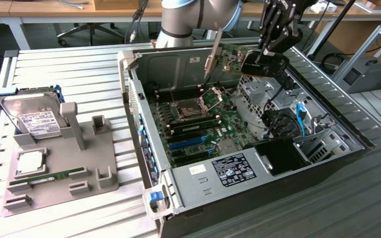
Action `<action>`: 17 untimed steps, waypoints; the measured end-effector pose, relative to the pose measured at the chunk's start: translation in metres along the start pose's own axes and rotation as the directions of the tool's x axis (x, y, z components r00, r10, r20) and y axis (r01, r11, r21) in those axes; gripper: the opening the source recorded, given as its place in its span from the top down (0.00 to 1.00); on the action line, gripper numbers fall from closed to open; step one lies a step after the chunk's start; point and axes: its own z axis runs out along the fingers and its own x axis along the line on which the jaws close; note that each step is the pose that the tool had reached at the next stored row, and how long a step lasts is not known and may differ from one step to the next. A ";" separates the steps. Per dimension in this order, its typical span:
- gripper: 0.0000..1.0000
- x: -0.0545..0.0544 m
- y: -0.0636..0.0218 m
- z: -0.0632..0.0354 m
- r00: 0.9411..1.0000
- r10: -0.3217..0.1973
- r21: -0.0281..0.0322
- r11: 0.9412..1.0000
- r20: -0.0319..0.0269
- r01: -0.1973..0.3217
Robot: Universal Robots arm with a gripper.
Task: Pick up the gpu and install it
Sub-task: 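Insert the gpu into the slot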
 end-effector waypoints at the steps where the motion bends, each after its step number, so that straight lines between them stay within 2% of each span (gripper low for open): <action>1: 0.73 0.000 0.0000 0.0000 1.000 -0.017 0.000 1.000 -0.001 0.017; 5: 0.73 0.000 0.0000 0.0000 0.996 -0.086 -0.002 0.996 -0.004 0.086; 9: 0.73 0.000 0.0001 0.0000 0.989 -0.150 -0.004 0.989 -0.006 0.149; 12: 0.73 0.000 0.0001 0.0000 0.979 -0.202 -0.006 0.979 -0.008 0.202; 14: 0.73 -0.001 0.0002 0.0000 0.970 -0.242 -0.007 0.970 -0.011 0.242; 17: 0.73 0.000 0.0003 0.0000 0.970 -0.243 -0.006 0.970 -0.011 0.243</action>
